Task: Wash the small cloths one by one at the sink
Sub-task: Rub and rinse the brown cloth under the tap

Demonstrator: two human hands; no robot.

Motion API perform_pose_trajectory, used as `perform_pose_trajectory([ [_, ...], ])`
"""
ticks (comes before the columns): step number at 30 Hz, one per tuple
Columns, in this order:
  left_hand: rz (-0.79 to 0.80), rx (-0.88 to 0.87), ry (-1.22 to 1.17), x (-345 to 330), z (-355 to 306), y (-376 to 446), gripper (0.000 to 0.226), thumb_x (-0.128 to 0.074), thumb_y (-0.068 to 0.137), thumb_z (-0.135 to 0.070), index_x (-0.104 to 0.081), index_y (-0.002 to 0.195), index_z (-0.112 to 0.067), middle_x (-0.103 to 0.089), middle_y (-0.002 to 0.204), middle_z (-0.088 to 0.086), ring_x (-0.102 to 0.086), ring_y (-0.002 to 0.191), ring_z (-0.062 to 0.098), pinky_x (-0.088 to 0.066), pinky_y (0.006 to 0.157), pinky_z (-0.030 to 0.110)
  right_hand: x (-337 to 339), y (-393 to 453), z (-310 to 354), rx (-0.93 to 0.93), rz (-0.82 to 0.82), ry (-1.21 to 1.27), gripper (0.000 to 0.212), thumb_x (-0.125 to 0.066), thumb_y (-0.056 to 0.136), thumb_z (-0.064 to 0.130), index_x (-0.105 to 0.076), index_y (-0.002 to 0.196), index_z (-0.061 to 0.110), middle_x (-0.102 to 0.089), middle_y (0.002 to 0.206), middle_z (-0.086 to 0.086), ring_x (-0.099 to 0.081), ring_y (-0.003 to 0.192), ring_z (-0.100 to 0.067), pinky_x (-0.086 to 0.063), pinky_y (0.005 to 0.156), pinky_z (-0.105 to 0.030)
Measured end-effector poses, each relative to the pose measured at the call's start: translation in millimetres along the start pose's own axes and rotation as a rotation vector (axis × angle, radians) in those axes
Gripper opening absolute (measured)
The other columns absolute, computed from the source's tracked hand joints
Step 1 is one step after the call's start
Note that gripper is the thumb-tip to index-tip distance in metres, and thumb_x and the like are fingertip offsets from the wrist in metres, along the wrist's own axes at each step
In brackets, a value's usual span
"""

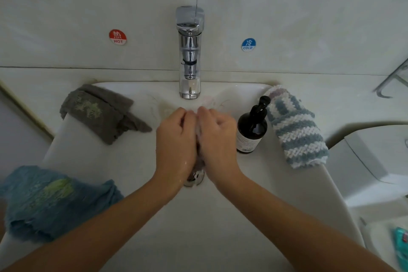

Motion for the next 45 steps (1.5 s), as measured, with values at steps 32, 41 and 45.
perform_pose_trajectory([
  [32,0.002,0.03,-0.024,4,9,21,0.041,-0.049,0.098,-0.015,-0.038,0.059,-0.017,-0.037,0.051,-0.008,-0.035,0.05,0.009,-0.033,0.051,0.026,-14,-6,-17,-0.01,0.136,-0.038,0.045,-0.053,0.099,0.021,-0.045,0.055,0.015,-0.041,0.052,-0.005,-0.042,0.052,-0.023,-0.043,0.051,-0.034],
  [41,0.295,0.061,0.237,24,4,44,0.022,-0.052,0.093,-0.015,-0.053,0.075,-0.003,-0.047,0.061,0.011,-0.044,0.055,0.013,-0.035,0.056,0.031,17,21,-19,-0.055,0.171,-0.232,0.025,-0.063,0.094,0.029,-0.052,0.075,0.017,-0.051,0.067,0.004,-0.052,0.065,-0.015,-0.048,0.06,-0.034],
  [45,0.449,0.208,0.203,26,12,43,0.011,-0.057,0.086,-0.004,-0.052,0.086,-0.015,-0.061,0.073,0.007,-0.056,0.058,0.021,-0.033,0.048,0.027,19,25,-3,-0.042,0.225,-0.299,0.016,-0.072,0.087,0.028,-0.061,0.093,0.018,-0.057,0.08,-0.002,-0.057,0.07,-0.013,-0.049,0.059,-0.023],
])
Point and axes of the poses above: each hand's wrist, its own y-axis towards the middle knuckle, its own x-axis out of the back of the hand, z = x × y, the point moved 9 cm from there along y, towards the middle knuckle
